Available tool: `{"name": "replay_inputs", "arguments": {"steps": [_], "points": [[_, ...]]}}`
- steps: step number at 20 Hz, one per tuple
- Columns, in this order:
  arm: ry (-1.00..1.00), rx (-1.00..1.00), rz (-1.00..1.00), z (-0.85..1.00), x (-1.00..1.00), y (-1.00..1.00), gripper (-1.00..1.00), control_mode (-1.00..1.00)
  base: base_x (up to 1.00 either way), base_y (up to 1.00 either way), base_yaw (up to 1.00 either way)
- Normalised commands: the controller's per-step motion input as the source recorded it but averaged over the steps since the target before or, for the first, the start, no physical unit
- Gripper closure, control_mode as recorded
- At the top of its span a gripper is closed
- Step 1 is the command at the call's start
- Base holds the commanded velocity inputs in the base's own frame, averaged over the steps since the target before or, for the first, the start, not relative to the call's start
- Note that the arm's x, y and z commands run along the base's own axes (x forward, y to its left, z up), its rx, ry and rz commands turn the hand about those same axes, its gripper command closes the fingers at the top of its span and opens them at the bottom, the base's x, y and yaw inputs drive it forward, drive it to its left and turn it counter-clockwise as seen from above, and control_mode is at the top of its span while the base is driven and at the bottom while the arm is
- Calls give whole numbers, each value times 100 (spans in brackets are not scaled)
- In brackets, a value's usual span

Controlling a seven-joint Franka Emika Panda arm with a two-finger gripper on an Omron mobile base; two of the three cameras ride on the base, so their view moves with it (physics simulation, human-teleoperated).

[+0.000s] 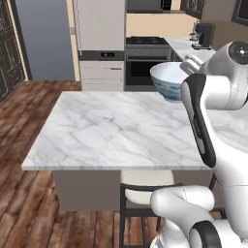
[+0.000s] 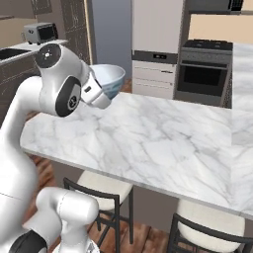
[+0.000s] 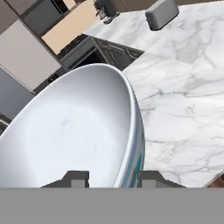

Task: Pick up the bowls from the cabinet and place each bowl in front of a stool on the dining counter.

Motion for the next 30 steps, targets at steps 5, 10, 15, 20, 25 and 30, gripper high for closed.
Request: {"name": "replay_inputs", "arguments": {"steps": [5, 10, 15, 20, 25, 30], "points": [[0, 14, 7, -68, 15, 0, 100, -100, 0, 0, 0], [6, 11, 9, -50, 16, 0, 100, -100, 0, 0, 0], [8, 4, 6, -37, 18, 0, 100, -100, 0, 0, 0], [8, 0, 1, -50, 24, 0, 100, -100, 0, 0, 0], [12, 0, 0, -44, 13, 0, 100, -100, 0, 0, 0], [3, 0, 0, -49, 1, 0, 100, -100, 0, 0, 0]]}}
